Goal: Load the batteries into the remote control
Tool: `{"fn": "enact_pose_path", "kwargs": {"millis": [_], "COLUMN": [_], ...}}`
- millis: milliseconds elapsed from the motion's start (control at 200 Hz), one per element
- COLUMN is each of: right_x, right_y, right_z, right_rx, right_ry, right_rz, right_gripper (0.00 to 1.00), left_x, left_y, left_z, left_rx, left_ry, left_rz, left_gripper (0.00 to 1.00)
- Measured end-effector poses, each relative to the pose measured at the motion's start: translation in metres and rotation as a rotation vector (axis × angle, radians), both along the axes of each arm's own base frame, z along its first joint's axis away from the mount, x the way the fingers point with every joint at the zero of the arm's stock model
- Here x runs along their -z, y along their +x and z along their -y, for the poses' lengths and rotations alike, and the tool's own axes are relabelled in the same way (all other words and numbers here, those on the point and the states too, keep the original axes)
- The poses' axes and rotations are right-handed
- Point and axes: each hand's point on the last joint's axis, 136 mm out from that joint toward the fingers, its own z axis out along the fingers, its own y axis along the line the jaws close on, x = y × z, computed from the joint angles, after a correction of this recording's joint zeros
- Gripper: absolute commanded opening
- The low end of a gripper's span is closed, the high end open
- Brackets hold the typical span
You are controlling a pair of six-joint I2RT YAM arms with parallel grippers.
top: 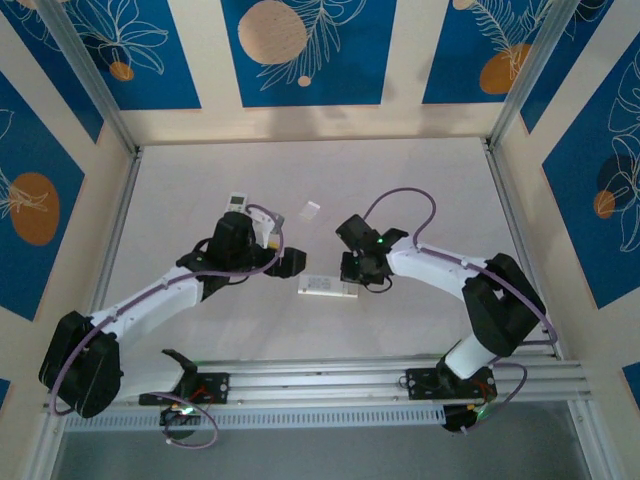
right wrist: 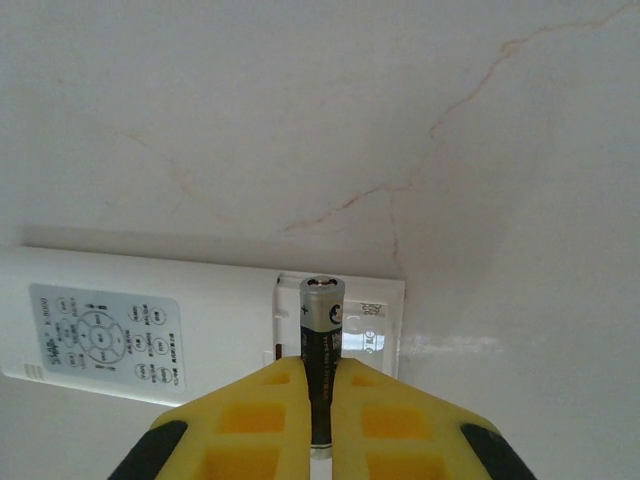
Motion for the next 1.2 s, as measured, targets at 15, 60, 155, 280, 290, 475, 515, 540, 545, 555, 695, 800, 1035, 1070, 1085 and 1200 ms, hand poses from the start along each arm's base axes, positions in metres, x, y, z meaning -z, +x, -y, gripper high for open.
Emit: {"fn": "enact_pose_path", "kwargs": {"millis": [15,60,155,280,290,475,515,540,545,555,695,800,1035,1070,1085,1200], "right_x": [0.001,0.004,0.012,0.022,0.023,0.023,0.024,0.024,0.024,0.024,0.024,0.024,0.017,0.017,0.017,0.018], "right_y": [0.0,-0.002,-0.004,-0.006,-0.006,-0.002,-0.001,-0.001,-0.001,-0.001,-0.001,-0.002,-0.003,-0.002,-0.002,-0.002], "right_z": [-0.001,-0.002,-0.002,0.003,0.004,0.002,0.001,0.001,0.001,0.001,0.0,0.0,-0.001,0.0,0.0,0.001], "right_rx": [-0.002,-0.004,-0.005,0.003,0.004,0.007,0.007,0.007,0.007,0.008,0.009,0.006,0.006,0.009,0.011,0.017], "right_ry": [-0.003,-0.011,-0.025,-0.053,-0.056,-0.053,-0.051,-0.05,-0.05,-0.049,-0.044,-0.045,-0.031,-0.031,-0.031,-0.029], "right_rz": [0.0,-0.005,-0.018,-0.032,-0.032,-0.014,-0.012,-0.011,-0.011,-0.011,-0.012,-0.018,-0.009,-0.009,-0.009,-0.015], "right_gripper": [0.11,0.11,0.12,0.12,0.12,0.18,0.19,0.2,0.2,0.2,0.24,0.23,0.2,0.19,0.18,0.18], "left_x": [0.0,0.0,0.0,-0.001,-0.001,-0.001,-0.001,-0.001,-0.001,-0.001,-0.001,-0.003,0.02,0.027,0.029,0.048], "left_y": [0.0,0.0,0.0,0.001,0.001,0.001,0.001,0.001,0.001,0.001,0.001,0.002,0.006,0.005,0.005,0.002], "left_z": [0.0,0.0,0.0,0.0,0.0,0.0,0.0,0.0,0.0,0.0,0.0,0.001,0.014,0.016,0.017,0.024], "left_rx": [0.0,0.0,0.0,0.0,-0.001,-0.001,-0.001,-0.001,-0.001,-0.001,-0.001,-0.001,0.021,0.027,0.028,0.033], "left_ry": [-0.001,-0.001,-0.002,-0.003,-0.003,-0.003,-0.003,-0.003,-0.003,-0.003,-0.003,-0.009,-0.01,-0.002,0.001,0.013], "left_rz": [0.001,0.001,0.001,0.003,0.004,0.004,0.004,0.004,0.004,0.004,0.005,0.013,-0.038,-0.054,-0.06,-0.113], "left_gripper": [1.0,1.0,1.0,1.0,1.0,1.0,1.0,1.0,1.0,1.0,1.0,1.0,1.0,0.99,0.98,0.89]}}
